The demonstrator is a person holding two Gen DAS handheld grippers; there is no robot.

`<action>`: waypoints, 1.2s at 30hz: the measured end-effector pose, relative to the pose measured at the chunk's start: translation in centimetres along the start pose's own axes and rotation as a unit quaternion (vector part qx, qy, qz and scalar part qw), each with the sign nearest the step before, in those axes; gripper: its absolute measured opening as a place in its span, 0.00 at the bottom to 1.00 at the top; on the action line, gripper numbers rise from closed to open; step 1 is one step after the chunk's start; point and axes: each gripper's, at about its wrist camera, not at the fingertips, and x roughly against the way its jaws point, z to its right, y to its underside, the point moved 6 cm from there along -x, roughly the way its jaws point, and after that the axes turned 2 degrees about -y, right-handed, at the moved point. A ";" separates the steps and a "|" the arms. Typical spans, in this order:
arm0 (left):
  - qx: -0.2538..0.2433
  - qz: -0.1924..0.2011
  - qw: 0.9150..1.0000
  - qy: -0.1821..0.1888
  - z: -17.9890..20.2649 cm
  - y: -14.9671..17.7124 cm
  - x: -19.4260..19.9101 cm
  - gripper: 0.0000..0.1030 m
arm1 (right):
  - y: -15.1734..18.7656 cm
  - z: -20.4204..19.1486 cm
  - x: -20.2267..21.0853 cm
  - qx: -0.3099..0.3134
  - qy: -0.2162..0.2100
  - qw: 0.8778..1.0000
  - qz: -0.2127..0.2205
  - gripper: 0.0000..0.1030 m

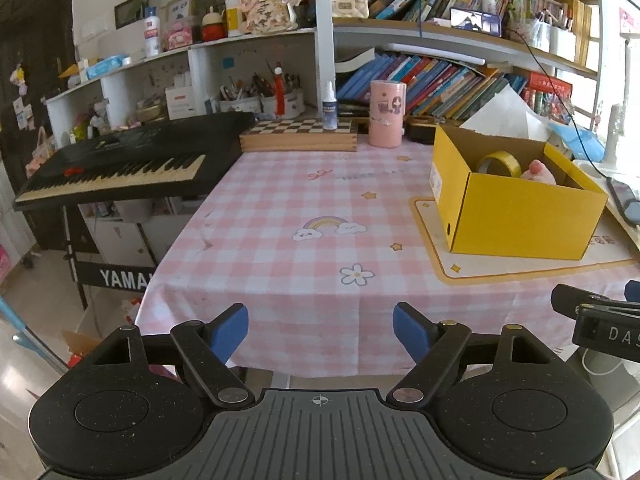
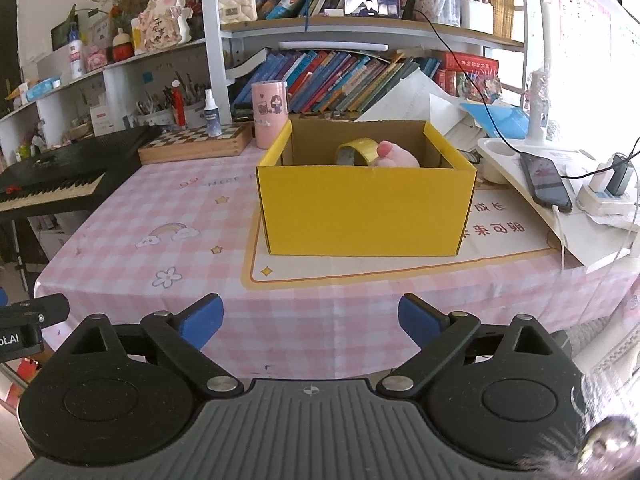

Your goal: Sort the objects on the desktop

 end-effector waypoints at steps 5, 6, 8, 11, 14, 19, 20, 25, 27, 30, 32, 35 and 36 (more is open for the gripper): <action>-0.003 -0.008 1.000 0.007 0.2 0.3 -0.3 0.79 | 0.2 0.1 0.0 -0.004 0.003 1.000 -0.006 0.95; -0.004 -0.009 1.000 0.007 0.2 0.3 -0.3 0.79 | 0.3 0.1 -0.1 -0.004 0.003 1.000 -0.008 0.96; -0.007 -0.011 1.000 0.006 0.3 0.4 -0.3 0.79 | 0.4 0.2 -0.2 -0.006 0.002 1.000 -0.015 0.97; -0.010 -0.012 1.000 0.005 0.4 0.5 -0.2 0.79 | 0.7 0.2 -0.3 -0.008 0.002 1.000 -0.023 0.98; -0.011 -0.014 1.000 0.007 0.4 0.6 -0.2 0.79 | 0.8 0.1 -0.4 -0.007 0.001 1.000 -0.025 1.00; -0.007 -0.021 1.000 0.008 0.1 0.8 -0.3 0.79 | 0.9 -0.1 -0.5 -0.004 -0.004 0.999 -0.031 1.00; -0.006 -0.022 1.000 0.008 0.1 0.9 -0.3 0.79 | 1.0 -0.1 -0.5 -0.004 -0.005 0.999 -0.033 1.00; -0.004 -0.028 1.000 0.009 0.1 1.0 -0.4 0.80 | 1.1 -0.3 -0.6 -0.002 -0.006 0.999 -0.037 1.00; -0.004 -0.029 1.000 0.009 0.0 1.1 -0.4 0.80 | 1.1 -0.3 -0.7 -0.001 -0.006 0.999 -0.038 1.00; -0.004 -0.029 1.000 0.010 0.1 1.1 -0.4 0.80 | 1.1 -0.3 -0.6 -0.002 -0.006 0.999 -0.038 1.00; -0.005 -0.029 0.999 0.011 0.1 1.1 -0.4 0.80 | 1.1 -0.3 -0.6 -0.002 -0.006 0.999 -0.038 1.00; -0.006 -0.031 0.999 0.011 0.2 1.1 -0.5 0.80 | 1.1 -0.3 -0.6 -0.001 -0.006 0.999 -0.038 1.00; -0.006 -0.031 0.999 0.012 0.2 1.1 -0.5 0.80 | 1.1 -0.3 -0.6 -0.001 -0.006 0.999 -0.038 1.00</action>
